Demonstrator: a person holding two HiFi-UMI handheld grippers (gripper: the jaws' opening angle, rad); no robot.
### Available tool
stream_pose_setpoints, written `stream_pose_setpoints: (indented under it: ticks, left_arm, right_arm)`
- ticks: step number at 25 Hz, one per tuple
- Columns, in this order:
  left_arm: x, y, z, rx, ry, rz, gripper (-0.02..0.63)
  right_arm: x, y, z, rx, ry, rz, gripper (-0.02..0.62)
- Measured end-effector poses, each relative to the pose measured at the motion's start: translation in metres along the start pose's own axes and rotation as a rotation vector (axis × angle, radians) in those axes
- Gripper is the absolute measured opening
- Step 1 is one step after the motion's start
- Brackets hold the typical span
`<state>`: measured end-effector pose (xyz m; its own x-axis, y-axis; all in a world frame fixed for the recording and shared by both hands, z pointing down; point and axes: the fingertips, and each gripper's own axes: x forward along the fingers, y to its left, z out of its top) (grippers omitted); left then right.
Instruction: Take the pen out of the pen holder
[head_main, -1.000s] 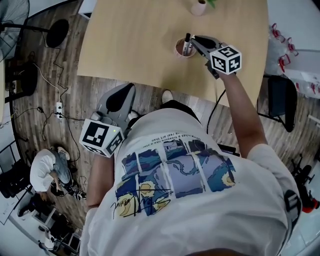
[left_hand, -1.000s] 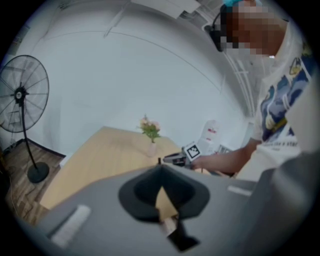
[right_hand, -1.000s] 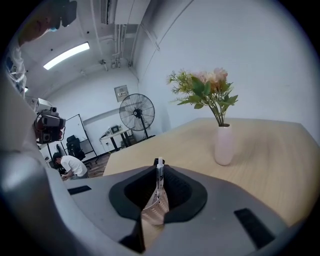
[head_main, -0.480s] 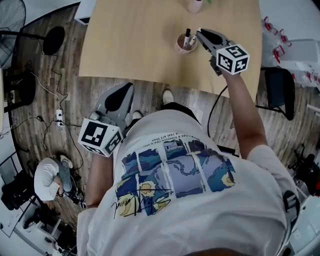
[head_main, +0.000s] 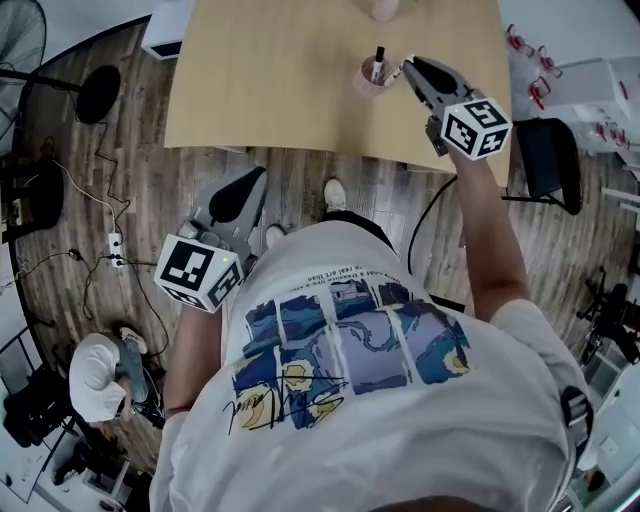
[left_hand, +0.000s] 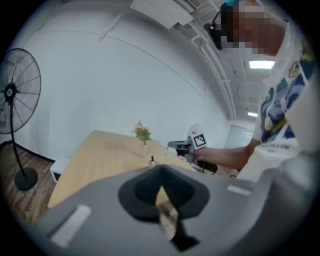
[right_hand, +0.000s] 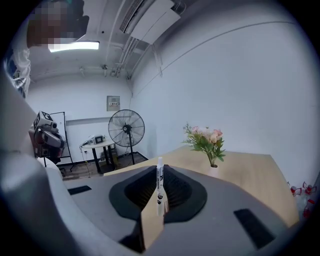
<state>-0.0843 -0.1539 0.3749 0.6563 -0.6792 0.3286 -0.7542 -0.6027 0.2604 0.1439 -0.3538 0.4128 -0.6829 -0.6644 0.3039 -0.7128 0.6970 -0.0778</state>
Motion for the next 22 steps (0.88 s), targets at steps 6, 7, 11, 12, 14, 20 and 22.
stream_pose_setpoints:
  ticks: [6,7,11,12,14,20,22]
  left_arm:
    - [-0.022,-0.002,-0.006,0.010,-0.019,-0.054,0.009]
    - [-0.025,-0.003,-0.006,0.014,-0.021,-0.062,0.009]
    - [-0.046,-0.008,-0.012,0.028,-0.027,-0.086,0.009]
    - [-0.051,-0.007,-0.014,0.029,-0.028,-0.090,0.009]
    - [-0.062,-0.007,-0.020,0.030,-0.030,-0.098,0.009]
    - [-0.093,-0.006,-0.035,0.037,-0.026,-0.120,0.009]
    - [-0.101,-0.008,-0.041,0.034,-0.025,-0.127,0.009]
  right_arm:
    - [-0.026,0.042,0.018,-0.020,-0.025,-0.029,0.035]
    - [-0.031,0.049,0.020,-0.024,-0.028,-0.031,0.035]
    - [-0.046,0.083,0.023,-0.032,-0.033,-0.042,0.034]
    - [-0.048,0.091,0.023,-0.033,-0.032,-0.046,0.035]
    - [-0.054,0.107,0.022,-0.036,-0.030,-0.054,0.034]
    - [-0.072,0.158,0.022,-0.040,-0.035,-0.069,0.034]
    - [-0.079,0.174,0.022,-0.044,-0.035,-0.067,0.034]
